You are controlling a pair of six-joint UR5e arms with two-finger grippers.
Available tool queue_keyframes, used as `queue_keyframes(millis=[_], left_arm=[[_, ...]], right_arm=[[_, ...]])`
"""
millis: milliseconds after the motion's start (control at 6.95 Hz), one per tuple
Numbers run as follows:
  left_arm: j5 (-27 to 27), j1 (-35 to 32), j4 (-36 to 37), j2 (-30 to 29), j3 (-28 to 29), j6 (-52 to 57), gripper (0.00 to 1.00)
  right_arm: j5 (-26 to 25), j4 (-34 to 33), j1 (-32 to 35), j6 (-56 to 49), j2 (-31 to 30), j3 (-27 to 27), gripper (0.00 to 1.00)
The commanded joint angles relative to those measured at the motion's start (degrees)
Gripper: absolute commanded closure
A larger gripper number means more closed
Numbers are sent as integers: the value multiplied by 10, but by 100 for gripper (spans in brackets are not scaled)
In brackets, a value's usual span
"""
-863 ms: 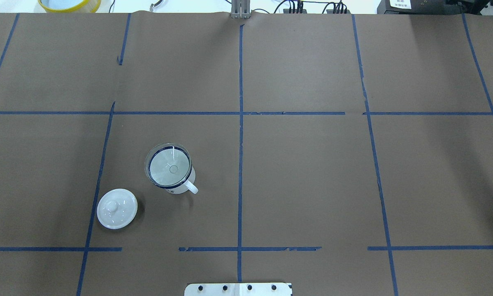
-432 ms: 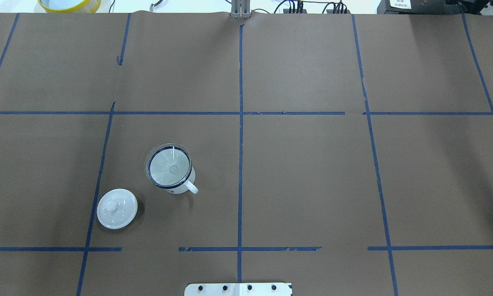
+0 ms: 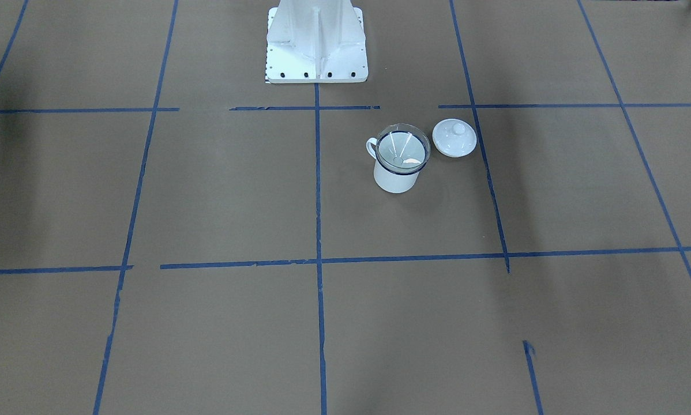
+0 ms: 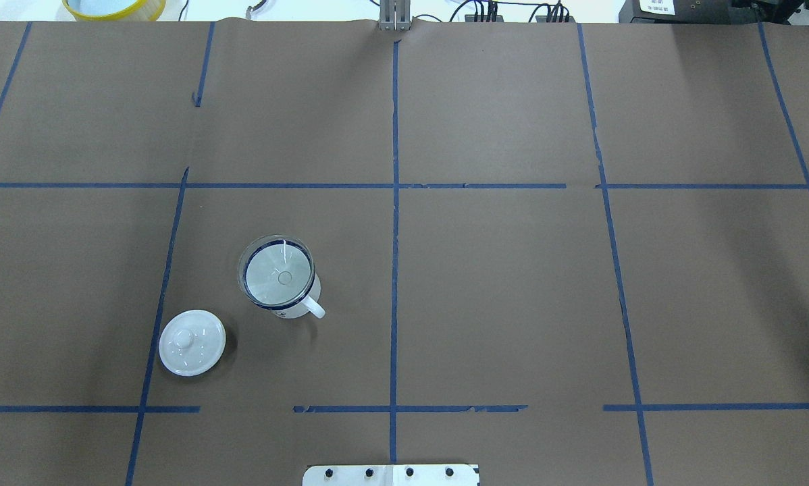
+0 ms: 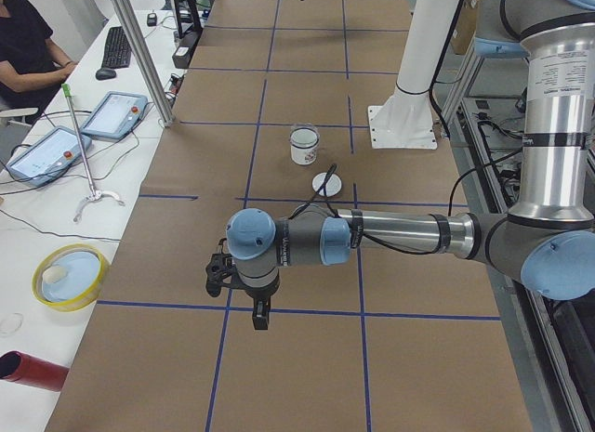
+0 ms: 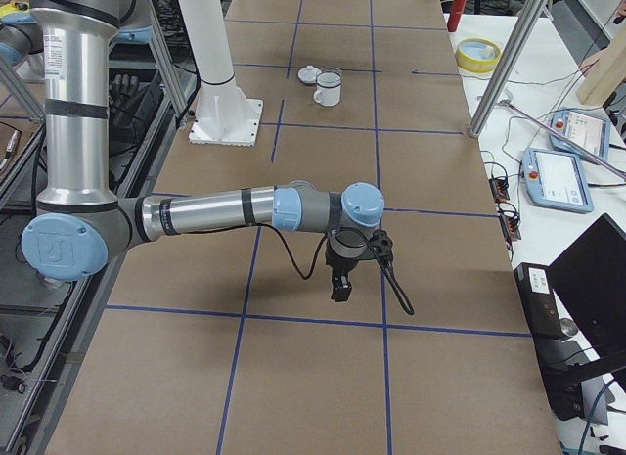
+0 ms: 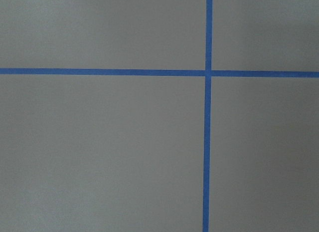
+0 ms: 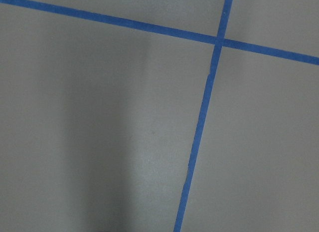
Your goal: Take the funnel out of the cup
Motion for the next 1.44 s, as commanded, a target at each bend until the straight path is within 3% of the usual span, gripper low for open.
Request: queue_keyframes(millis=[0, 432, 575, 719, 863, 1151, 1295], left_arm=[[-4, 2, -7, 3, -6, 2, 0], [-15, 13, -7, 3, -31, -3, 0], [-39, 47, -7, 0, -63, -100, 0], [-30, 146, -22, -2, -132, -255, 0], [-8, 194, -27, -11, -186, -434, 0], [9, 297, -22, -140, -204, -724, 0], [76, 362, -10, -216, -199, -863, 0]], right_arm=[[0, 0, 0, 0, 0, 0, 0], [0, 0, 0, 0, 0, 0, 0], [0, 0, 0, 0, 0, 0, 0], [0, 0, 0, 0, 0, 0, 0], [0, 0, 0, 0, 0, 0, 0], [0, 0, 0, 0, 0, 0, 0], [0, 0, 0, 0, 0, 0, 0]])
